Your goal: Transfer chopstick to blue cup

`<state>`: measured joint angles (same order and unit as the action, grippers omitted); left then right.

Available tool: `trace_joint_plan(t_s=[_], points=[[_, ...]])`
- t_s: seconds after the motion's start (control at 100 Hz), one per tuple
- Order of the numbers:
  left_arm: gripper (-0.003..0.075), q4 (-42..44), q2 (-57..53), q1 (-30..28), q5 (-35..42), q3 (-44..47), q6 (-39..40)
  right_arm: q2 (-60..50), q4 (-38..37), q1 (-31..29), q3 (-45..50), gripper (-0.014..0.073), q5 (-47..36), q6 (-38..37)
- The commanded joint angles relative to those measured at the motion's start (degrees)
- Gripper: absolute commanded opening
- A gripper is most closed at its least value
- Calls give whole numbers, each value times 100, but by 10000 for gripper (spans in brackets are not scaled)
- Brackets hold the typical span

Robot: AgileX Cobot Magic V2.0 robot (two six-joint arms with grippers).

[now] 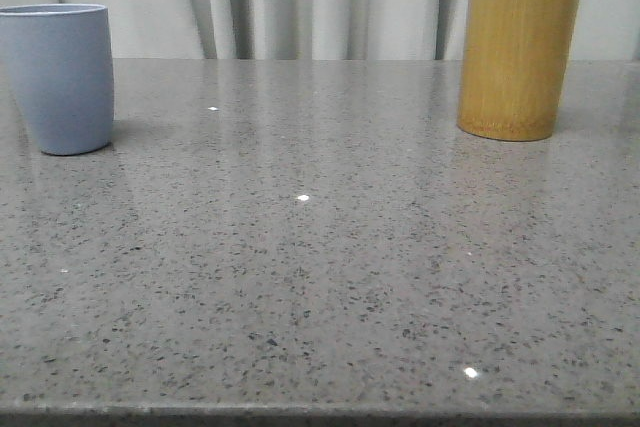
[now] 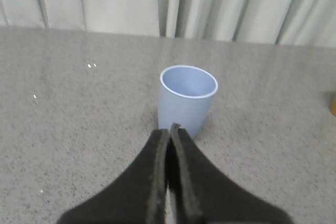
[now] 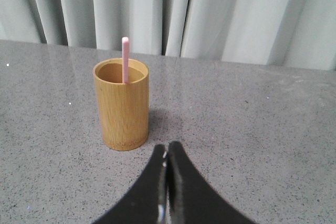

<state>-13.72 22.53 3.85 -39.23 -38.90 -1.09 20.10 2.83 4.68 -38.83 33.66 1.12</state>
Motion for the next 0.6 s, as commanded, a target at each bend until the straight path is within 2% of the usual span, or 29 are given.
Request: trace_joint_plan(t_s=[0.0,0.15,0.4,0.49,0.54,0.59], points=[[-19,-170,714,-20,-568,-931,61,473,32,-30,-524,-68,-90,20],[-19,-170,1360,-20,-857,-1508,-118,812,32,-25,-668,-68,-87,20],[-18,-377,1622,-20,-823,-1535,-118,910,32,-25,-657,-54,-81,20],[2,-516,1622,-20,-775,-1535,-118,910,32,-20,-657,43,-93,20],[47,-529,1622,-20,-739,-1535,-118,910,32,-20,-657,136,-100,20],[119,-529,1622,-20,-731,-1535,-118,910,32,-20,-657,274,-101,20]])
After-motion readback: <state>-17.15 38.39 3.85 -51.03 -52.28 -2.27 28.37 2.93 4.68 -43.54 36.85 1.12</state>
